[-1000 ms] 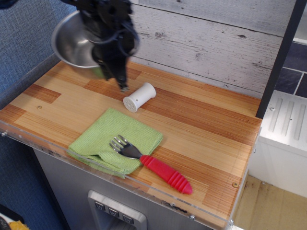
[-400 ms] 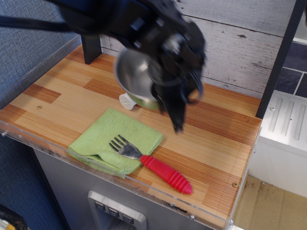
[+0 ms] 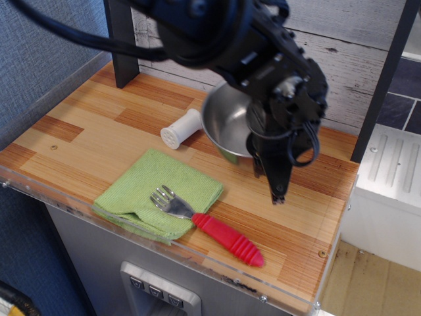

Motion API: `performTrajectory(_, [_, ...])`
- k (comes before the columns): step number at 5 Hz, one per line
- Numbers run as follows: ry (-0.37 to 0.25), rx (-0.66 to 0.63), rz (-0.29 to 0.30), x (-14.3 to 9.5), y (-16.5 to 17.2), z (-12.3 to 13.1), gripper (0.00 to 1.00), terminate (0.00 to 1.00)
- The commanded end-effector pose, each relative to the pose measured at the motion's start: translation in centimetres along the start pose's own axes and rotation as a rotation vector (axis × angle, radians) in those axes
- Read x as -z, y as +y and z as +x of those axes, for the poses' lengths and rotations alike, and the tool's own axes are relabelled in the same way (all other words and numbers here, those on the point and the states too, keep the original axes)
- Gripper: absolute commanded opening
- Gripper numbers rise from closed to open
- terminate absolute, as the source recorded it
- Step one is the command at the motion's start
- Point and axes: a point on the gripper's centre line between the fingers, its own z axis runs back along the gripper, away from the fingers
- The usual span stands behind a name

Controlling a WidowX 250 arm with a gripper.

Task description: Move the bowl behind the red fork

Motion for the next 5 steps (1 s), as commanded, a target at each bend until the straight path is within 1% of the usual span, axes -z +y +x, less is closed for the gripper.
performTrajectory(1, [-0.015, 0.032, -0.022, -0.3, 0.8, 1.6, 0.0, 0.0])
performTrajectory(2, [-0.012, 0.041, -0.048, 0.0, 1.0, 1.6, 0.0, 0.0])
performTrajectory(3, [-0.003, 0.042, -0.088, 0.3, 1.3, 1.6, 0.0, 0.0])
performTrajectory(5, [0.011, 0.029, -0.117, 1.5, 0.8, 1.0, 0.0, 0.0])
